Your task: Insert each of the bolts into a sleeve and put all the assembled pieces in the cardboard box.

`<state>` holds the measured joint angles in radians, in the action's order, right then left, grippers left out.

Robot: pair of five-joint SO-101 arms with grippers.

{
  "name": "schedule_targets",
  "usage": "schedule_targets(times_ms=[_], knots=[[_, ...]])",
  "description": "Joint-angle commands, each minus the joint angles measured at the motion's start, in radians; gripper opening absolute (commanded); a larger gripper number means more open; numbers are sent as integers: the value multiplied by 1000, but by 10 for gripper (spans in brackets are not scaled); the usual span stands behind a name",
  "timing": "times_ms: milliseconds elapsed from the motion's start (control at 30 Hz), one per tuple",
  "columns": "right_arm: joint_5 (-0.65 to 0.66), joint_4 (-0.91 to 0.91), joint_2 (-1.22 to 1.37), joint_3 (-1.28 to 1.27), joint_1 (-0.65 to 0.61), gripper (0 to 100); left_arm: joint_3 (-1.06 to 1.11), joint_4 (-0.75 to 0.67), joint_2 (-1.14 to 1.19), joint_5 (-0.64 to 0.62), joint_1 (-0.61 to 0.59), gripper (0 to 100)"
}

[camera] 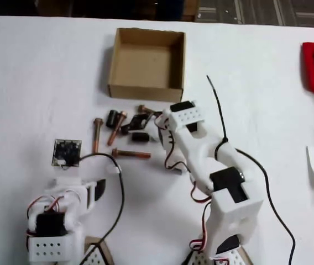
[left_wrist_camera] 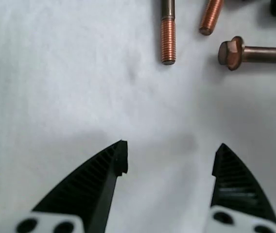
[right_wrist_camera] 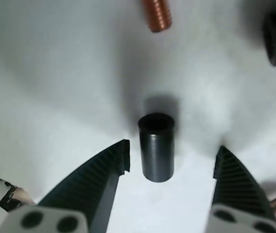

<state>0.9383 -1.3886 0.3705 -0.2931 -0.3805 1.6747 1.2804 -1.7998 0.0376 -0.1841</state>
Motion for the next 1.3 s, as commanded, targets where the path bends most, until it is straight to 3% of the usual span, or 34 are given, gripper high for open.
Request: schedule_targets(times_ms=[0, 333, 600, 967, 1267], knots=[[5, -61, 58, -3, 4, 273, 18, 3, -20, -8, -9, 298], [23, -110, 81, 28, -2, 22, 18, 3, -20, -8, -9, 298], [-9, -111, 38, 86, 8, 22, 18, 3, -20, -8, -9, 298], [-143, 27, -418, -49, 21, 22, 18, 3, -20, -8, -9, 298], [-235, 263, -237, -226, 12, 26, 18, 3, -20, -8, -9, 298]])
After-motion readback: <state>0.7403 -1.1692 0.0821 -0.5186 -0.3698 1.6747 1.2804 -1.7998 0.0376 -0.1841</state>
